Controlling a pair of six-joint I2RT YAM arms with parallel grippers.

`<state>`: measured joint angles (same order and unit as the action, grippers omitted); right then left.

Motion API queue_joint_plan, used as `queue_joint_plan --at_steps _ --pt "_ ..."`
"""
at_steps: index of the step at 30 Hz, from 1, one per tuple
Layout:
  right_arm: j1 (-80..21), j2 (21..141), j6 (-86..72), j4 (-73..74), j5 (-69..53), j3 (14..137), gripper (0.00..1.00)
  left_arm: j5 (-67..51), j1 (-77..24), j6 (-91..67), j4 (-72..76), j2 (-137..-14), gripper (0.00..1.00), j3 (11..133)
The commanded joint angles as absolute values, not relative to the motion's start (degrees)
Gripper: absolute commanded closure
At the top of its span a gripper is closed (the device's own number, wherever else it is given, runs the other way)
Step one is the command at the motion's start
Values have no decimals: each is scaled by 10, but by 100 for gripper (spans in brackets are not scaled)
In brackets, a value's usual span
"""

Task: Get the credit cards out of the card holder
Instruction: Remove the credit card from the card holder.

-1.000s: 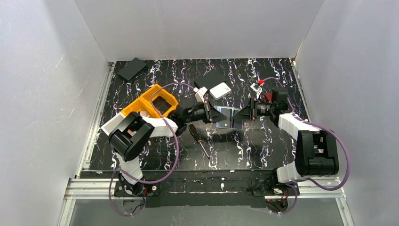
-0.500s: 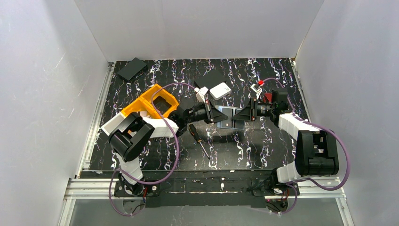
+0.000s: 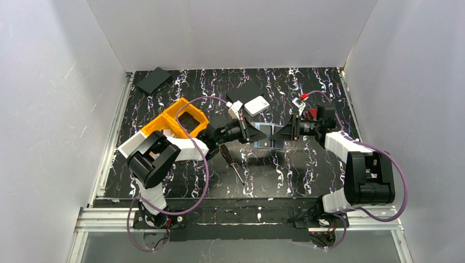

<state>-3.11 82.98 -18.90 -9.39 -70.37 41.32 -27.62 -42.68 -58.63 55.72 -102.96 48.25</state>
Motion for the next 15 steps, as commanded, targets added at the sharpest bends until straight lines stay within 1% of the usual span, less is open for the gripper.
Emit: queue_joint_plan --at_steps 1,9,13,15 --pt "-29 828 -172 -91 -690 419 49 -274 -437 -584 610 -990 100 496" --pt "-29 833 -193 -110 -714 419 51 -274 -450 -587 612 -1007 100 521" --pt "-27 838 -206 -120 -724 420 56 -271 -454 -592 618 -1014 100 526" --pt "-25 840 -215 -129 -730 421 62 -270 -456 -594 622 -1018 100 528"
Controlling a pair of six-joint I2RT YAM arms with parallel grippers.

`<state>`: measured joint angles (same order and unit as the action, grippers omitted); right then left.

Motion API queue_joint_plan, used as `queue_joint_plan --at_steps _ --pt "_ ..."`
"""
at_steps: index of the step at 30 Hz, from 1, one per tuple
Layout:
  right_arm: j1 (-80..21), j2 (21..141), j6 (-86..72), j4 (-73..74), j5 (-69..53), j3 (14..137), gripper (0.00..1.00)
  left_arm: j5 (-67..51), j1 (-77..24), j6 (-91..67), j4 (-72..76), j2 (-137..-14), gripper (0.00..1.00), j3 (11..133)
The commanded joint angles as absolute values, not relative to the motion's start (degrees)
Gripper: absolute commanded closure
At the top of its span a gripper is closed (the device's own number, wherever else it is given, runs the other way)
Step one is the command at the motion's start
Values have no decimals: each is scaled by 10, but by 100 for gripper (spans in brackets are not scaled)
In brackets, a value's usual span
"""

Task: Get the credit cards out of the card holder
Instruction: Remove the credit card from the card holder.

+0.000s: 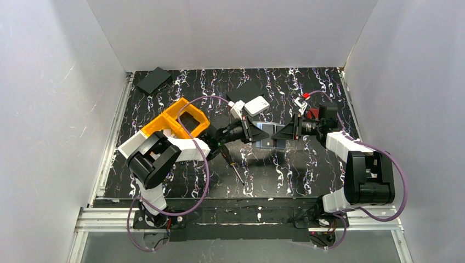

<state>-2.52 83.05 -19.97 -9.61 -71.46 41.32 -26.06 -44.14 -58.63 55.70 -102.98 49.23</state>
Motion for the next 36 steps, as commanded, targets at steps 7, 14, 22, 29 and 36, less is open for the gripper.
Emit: queue_joint_plan --at_steps 7,14,22,29,36 --pt "-15 842 -224 -134 -739 422 80 -265 -459 -600 626 -1032 100 523" --pt "-12 850 -223 -137 -743 422 99 -258 -459 -607 625 -1037 92 513" --pt "0 853 -220 -136 -744 421 99 -254 -455 -611 618 -1025 77 497" --pt "7 850 -217 -136 -743 419 99 -265 -437 -621 619 -1009 76 480" --pt "10 852 -212 -135 -742 417 99 -278 -430 -633 629 -1014 78 478"
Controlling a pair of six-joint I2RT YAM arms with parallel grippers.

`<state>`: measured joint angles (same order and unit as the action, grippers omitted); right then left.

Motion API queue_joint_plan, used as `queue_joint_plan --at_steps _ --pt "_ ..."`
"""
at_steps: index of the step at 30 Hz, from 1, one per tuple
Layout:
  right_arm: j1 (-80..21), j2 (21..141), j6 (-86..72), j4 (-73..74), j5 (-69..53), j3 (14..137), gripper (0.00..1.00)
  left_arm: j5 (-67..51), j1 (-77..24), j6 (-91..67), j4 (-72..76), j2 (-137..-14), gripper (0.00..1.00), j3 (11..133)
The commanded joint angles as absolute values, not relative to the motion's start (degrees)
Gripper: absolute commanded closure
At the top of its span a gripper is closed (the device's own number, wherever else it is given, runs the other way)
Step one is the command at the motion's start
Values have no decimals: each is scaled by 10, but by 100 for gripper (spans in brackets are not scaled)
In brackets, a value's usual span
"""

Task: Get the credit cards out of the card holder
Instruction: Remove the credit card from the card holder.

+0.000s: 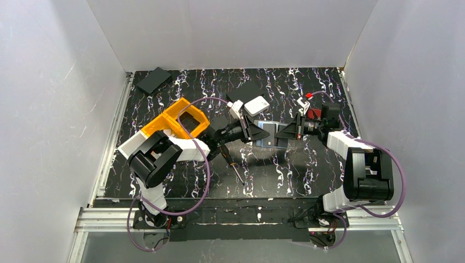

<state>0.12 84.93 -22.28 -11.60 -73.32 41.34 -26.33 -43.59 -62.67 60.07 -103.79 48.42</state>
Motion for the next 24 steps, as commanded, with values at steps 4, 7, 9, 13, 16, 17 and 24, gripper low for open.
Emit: queue_joint_plan --at_steps 4,7,9,13,16,17,24 --pt "12 855 -207 -130 -739 417 99 -282 -426 -640 638 -1014 80 474" --pt "12 857 -203 -125 -737 418 99 -285 -423 -643 641 -1015 84 470" --pt "12 858 -200 -122 -736 418 99 -287 -421 -645 645 -1017 87 469" --pt "12 857 -194 -117 -735 418 99 -291 -418 -650 655 -1021 95 465" --pt "12 858 -193 -116 -736 418 99 -295 -417 -655 665 -1025 100 465" --pt "12 858 -192 -116 -736 418 99 -295 -416 -657 669 -1026 100 465" --pt "12 860 -191 -114 -741 419 95 -298 -414 -658 682 -1027 100 465"
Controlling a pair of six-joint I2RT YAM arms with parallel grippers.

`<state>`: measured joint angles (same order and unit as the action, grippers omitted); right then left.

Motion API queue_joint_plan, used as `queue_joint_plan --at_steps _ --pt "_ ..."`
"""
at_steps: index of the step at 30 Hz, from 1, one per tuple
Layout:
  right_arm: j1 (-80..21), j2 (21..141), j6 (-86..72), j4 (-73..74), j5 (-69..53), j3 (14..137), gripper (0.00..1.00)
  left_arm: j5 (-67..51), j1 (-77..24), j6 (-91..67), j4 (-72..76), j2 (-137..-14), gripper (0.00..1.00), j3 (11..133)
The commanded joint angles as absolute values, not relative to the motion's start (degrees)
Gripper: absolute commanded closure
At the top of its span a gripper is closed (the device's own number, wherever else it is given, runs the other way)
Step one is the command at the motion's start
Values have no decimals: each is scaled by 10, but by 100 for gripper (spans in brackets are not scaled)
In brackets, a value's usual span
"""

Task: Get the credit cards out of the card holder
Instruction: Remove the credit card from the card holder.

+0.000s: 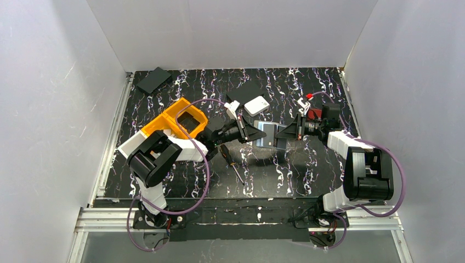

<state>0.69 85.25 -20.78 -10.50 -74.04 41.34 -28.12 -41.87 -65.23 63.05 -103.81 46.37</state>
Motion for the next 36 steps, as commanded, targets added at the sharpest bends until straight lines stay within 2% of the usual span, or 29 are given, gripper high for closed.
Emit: queue_joint_plan --at_steps 1,5,12,22,36 --pt "12 860 -192 -113 -742 418 89 -298 -414 -659 683 -1027 100 464" --pt "12 858 -193 -114 -747 418 77 -300 -414 -662 693 -1029 100 467" --pt "12 861 -197 -116 -756 420 68 -303 -414 -672 708 -1037 100 474" --pt "7 861 -200 -116 -771 423 62 -304 -421 -678 714 -1053 100 488" --pt "2 871 -203 -113 -771 426 61 -305 -429 -685 715 -1063 100 503"
